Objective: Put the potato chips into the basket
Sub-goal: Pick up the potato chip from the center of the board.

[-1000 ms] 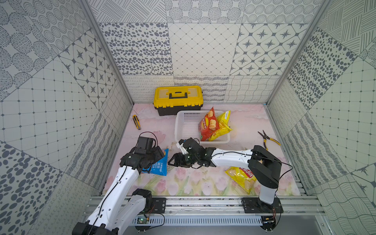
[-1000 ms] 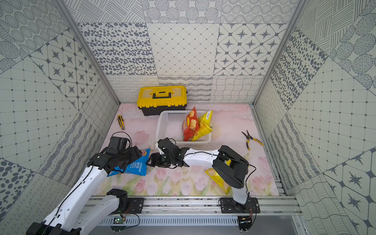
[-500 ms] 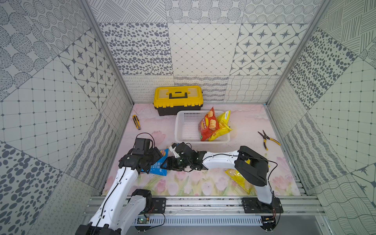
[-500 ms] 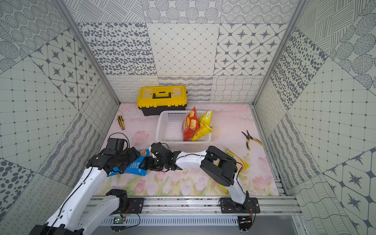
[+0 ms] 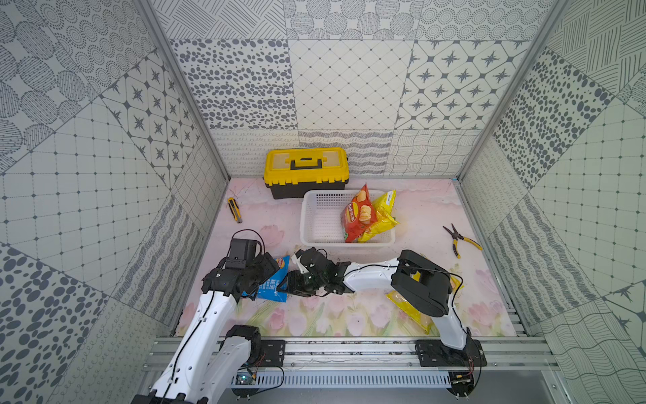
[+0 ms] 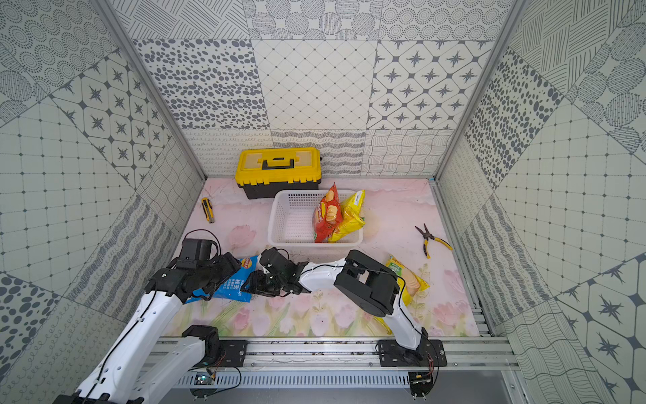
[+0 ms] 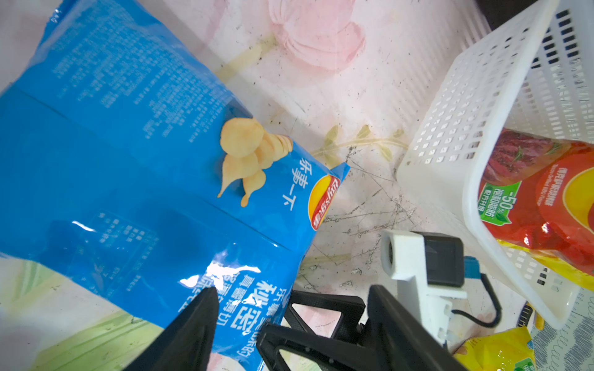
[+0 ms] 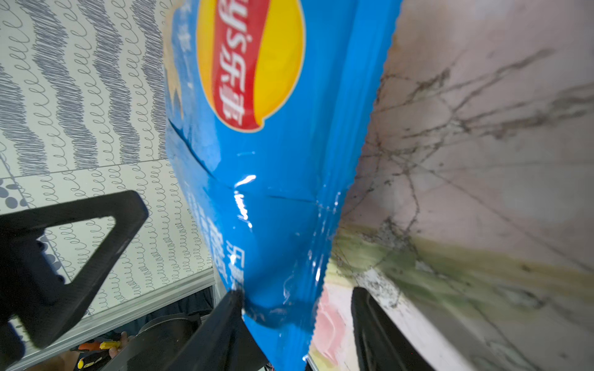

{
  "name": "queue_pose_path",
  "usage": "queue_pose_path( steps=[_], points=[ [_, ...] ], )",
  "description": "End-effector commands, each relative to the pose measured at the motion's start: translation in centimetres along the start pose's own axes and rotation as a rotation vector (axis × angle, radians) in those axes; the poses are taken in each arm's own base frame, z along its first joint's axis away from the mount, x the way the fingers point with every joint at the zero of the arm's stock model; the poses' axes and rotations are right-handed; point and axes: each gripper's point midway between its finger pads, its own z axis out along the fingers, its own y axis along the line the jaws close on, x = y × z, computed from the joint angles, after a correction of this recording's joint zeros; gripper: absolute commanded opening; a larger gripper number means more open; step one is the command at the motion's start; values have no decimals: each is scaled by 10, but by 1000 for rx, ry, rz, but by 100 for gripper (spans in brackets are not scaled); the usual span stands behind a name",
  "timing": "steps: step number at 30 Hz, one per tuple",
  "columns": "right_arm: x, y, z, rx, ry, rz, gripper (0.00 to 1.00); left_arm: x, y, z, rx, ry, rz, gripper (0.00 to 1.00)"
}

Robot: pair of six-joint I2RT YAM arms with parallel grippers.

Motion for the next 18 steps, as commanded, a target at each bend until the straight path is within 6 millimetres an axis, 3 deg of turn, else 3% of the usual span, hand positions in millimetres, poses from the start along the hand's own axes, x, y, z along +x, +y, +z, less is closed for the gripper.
queue_pose_path(
  steps=[1,6,18],
  points=[
    [-10,26,3,-90,-24,-34,55,3,2,0,0,17,-15,78],
    [-13,34,4,-118,-29,-46,47,3,1,1,6,20,-16,78],
    [-14,47,0,-165,-27,-60,0,3,1,1,6,23,-10,78]
  ],
)
